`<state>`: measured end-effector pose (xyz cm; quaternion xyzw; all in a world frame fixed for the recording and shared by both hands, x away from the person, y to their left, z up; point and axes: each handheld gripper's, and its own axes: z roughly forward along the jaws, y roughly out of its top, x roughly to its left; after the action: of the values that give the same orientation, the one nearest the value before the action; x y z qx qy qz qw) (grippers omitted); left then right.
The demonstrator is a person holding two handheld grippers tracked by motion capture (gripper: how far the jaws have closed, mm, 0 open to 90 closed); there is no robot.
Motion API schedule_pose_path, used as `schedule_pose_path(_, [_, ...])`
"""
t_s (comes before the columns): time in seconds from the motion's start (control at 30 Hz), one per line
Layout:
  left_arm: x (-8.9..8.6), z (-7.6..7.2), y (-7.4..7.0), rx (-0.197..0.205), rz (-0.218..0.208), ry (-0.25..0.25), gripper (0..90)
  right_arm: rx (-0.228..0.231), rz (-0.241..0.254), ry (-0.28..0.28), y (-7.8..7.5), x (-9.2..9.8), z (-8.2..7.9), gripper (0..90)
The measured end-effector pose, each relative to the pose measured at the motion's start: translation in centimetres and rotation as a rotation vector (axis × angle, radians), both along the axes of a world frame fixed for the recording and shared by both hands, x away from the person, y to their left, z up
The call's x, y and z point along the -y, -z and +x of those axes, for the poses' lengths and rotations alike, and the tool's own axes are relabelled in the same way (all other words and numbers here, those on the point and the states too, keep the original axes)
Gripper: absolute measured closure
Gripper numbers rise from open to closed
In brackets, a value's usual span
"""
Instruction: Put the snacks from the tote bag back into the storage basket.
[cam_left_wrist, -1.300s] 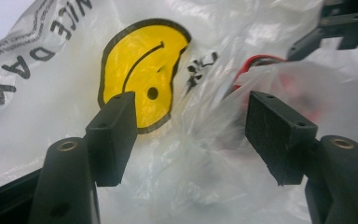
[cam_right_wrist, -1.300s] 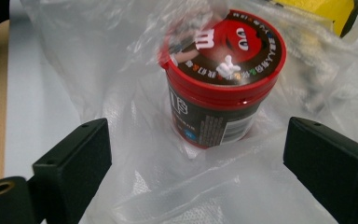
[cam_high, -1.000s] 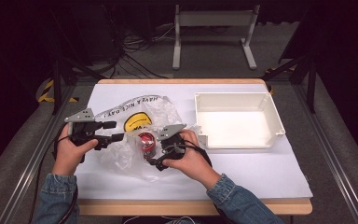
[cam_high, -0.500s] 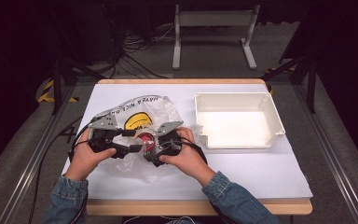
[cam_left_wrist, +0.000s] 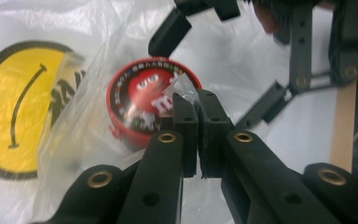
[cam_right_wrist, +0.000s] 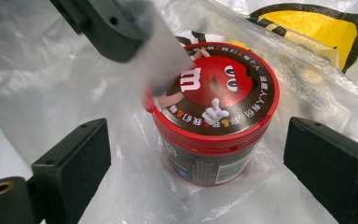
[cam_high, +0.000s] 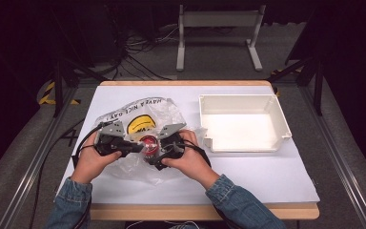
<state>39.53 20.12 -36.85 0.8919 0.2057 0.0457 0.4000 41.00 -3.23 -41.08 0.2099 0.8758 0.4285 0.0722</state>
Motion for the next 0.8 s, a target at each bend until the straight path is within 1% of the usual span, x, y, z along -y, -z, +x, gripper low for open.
schedule_pose_path(0.07, [-0.6,-0.1,-0.2,-0.023,0.025,-0.001,88.7,0.0,0.002,-0.002,-0.1,0.0,0.0,7.5])
schedule_pose_path(0.13, [-1.1,-0.1,-0.1,-0.056,0.062,0.005,88.8,0.002,0.003,-0.006,-0.2,0.0,-0.1,7.4])
schedule_pose_path(0.23, [-1.8,0.0,0.5,-0.106,0.118,-0.002,88.7,0.005,0.003,-0.009,-0.3,-0.1,-0.1,7.5])
schedule_pose_path(0.33, [-2.4,0.3,1.2,-0.154,0.149,-0.019,88.7,0.007,0.003,-0.009,-0.4,-0.2,0.0,7.4])
schedule_pose_path(0.4, [-2.6,0.5,1.4,-0.162,0.152,-0.027,88.7,0.007,0.004,-0.008,-0.4,-0.3,0.1,7.5])
schedule_pose_path(0.47, [-2.8,0.7,2.0,-0.191,0.159,-0.038,88.7,0.009,0.006,-0.012,-0.4,-0.4,0.2,7.5])
schedule_pose_path(0.53, [-3.0,0.9,2.4,-0.209,0.175,-0.048,88.6,0.009,0.004,-0.014,-0.3,-0.7,0.3,7.5])
schedule_pose_path(0.57, [-3.1,1.0,2.6,-0.224,0.186,-0.049,88.5,0.007,0.005,-0.015,-0.3,-0.7,0.3,7.6])
schedule_pose_path(0.6, [-3.2,1.1,2.8,-0.231,0.189,-0.052,88.6,0.01,0.002,-0.015,-0.2,-0.8,0.4,7.6])
schedule_pose_path(0.63, [-3.4,1.3,3.0,-0.242,0.187,-0.066,88.5,0.011,-0.001,-0.012,0.0,-1.0,0.5,7.6])
schedule_pose_path(0.8, [-3.7,1.5,3.3,-0.252,0.185,-0.075,87.9,0.015,-0.002,-0.005,0.3,-1.2,0.8,7.7])
